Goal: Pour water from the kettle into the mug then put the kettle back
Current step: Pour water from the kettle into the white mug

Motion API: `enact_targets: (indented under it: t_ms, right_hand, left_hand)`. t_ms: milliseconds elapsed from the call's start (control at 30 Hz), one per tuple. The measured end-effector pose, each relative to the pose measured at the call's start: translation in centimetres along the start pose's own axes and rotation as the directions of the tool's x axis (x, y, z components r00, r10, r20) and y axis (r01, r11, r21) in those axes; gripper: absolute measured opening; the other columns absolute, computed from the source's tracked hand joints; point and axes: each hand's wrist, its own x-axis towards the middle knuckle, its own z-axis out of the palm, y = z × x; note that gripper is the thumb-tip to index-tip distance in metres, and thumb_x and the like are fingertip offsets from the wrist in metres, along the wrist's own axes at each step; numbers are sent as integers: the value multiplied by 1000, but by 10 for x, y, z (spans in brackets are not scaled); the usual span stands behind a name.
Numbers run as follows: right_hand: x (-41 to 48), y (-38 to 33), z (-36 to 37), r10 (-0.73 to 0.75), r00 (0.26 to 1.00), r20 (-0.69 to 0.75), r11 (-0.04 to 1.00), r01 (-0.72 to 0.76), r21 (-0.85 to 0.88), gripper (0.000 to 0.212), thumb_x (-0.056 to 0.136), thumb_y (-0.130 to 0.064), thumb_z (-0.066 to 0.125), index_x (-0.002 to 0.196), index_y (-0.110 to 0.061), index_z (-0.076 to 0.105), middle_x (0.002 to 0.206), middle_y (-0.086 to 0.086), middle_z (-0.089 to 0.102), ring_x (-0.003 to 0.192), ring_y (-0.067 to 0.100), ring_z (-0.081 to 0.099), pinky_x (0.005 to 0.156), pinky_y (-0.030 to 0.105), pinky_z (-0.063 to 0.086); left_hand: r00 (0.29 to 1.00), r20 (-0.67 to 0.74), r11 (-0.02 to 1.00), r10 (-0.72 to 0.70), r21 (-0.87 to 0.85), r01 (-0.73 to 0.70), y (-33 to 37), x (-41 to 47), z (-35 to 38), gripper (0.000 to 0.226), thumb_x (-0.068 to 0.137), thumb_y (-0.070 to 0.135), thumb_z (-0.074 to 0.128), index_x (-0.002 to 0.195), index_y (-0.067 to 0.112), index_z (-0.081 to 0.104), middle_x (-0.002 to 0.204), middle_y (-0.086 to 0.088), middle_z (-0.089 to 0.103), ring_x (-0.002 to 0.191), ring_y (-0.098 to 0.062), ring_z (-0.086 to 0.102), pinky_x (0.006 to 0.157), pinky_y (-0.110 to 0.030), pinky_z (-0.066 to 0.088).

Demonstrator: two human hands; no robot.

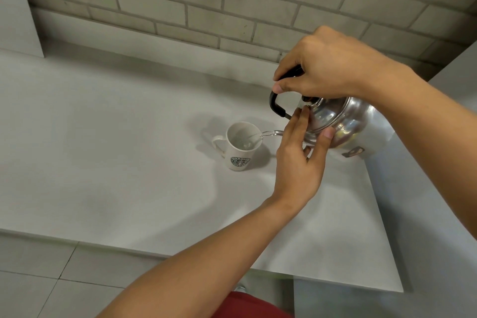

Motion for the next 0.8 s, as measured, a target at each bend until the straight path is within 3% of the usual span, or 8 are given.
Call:
enact_targets:
  t_ms: [133,333,567,700,800]
  right_hand:
    - [1,1,2,-5,1000,-8,1000,5,14,26,91,-53,72,108,-35,81,100,0,81,100,30,71,81,48,60]
    - [0,6,6,-11,1000,-14,999,11,49,28,92,-52,72,109,-32,81,96,2,81,92,28,72,81,49,60]
    - [-4,12,10,-30,998,-61,996,35,81,27,93,-48,73,108,-29,82,96,1,82,91,26,73,81,48,60]
    - [-15,19,18,-45,987,-156,990,65,126,29,94,-45,73,110,-24,83,103,1,83,98,22,75,90,41,58]
    - [-25,28,28,-27,972,-233,982,70,177,30,94,-42,74,112,-20,83,108,0,83,97,16,75,88,26,54]
  left_hand:
    - [1000,4,1000,-6,7,6,-1,0,-1,58,103,41,62,155,22,44,162,-1,43,148,-4,36,97,5,32]
    - [1000,23,998,-7,69,5,-6,0,-4,58,103,46,60,155,29,43,162,4,44,150,-3,35,115,-9,29]
    - [999,51,995,-8,105,2,-6,0,-9,57,103,45,60,155,28,42,162,4,43,150,-3,35,112,-5,27]
    - [991,121,990,-49,136,32,-6,-2,-16,60,102,50,61,156,32,41,165,6,38,150,4,30,120,-26,36]
    - [985,170,974,-28,225,-11,-5,-2,-25,61,102,50,60,157,31,41,166,4,37,141,22,20,115,-6,24]
